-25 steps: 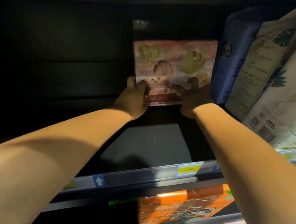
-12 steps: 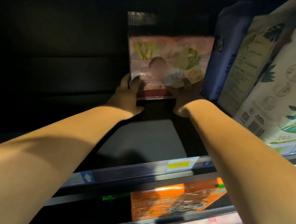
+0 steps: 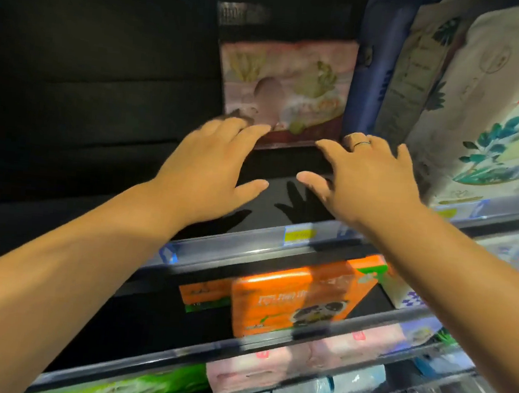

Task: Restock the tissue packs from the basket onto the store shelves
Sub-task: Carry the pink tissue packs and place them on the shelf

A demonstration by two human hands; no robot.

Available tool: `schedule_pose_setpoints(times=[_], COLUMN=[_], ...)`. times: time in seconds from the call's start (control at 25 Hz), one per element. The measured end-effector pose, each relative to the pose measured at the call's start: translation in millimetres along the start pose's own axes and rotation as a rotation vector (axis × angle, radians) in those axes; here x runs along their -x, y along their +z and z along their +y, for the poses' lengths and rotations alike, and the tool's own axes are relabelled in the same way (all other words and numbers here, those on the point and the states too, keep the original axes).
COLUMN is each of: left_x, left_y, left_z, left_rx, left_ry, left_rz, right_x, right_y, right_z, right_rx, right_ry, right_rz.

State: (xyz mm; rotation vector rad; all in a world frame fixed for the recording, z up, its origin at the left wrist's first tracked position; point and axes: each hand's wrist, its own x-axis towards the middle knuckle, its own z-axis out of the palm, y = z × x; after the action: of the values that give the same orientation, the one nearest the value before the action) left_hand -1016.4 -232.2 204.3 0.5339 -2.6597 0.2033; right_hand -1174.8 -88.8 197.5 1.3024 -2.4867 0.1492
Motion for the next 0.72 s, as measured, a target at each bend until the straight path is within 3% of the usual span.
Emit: schedule_pose_setpoints(times=[0.12, 0.28, 0.44, 0.72], left_x=[30.7, 75.5, 130.7, 215.2], left_y=[-3.3, 12.3, 50.7, 111.9], left_z=[27.9, 48.9, 66.5, 120.2], left_rx=[0.135, 0.249, 0.349, 0.465], left_ry=[0.08, 0.222, 0.496, 0.729], left_rz=[0.002, 0.018, 0.073, -0.236], right_x=[49.3, 125.6, 203.2, 357.7], right_y=[-3.1, 3.6, 28.0, 87.5], right_z=[-3.1, -12.3, -32.3, -66.5], right_rx=[-0.028, 0.002, 0.009, 0.077], right_ry=[0.018, 0.134, 0.31, 0.736], right_rz=[0.164, 0.231, 0.166, -0.103])
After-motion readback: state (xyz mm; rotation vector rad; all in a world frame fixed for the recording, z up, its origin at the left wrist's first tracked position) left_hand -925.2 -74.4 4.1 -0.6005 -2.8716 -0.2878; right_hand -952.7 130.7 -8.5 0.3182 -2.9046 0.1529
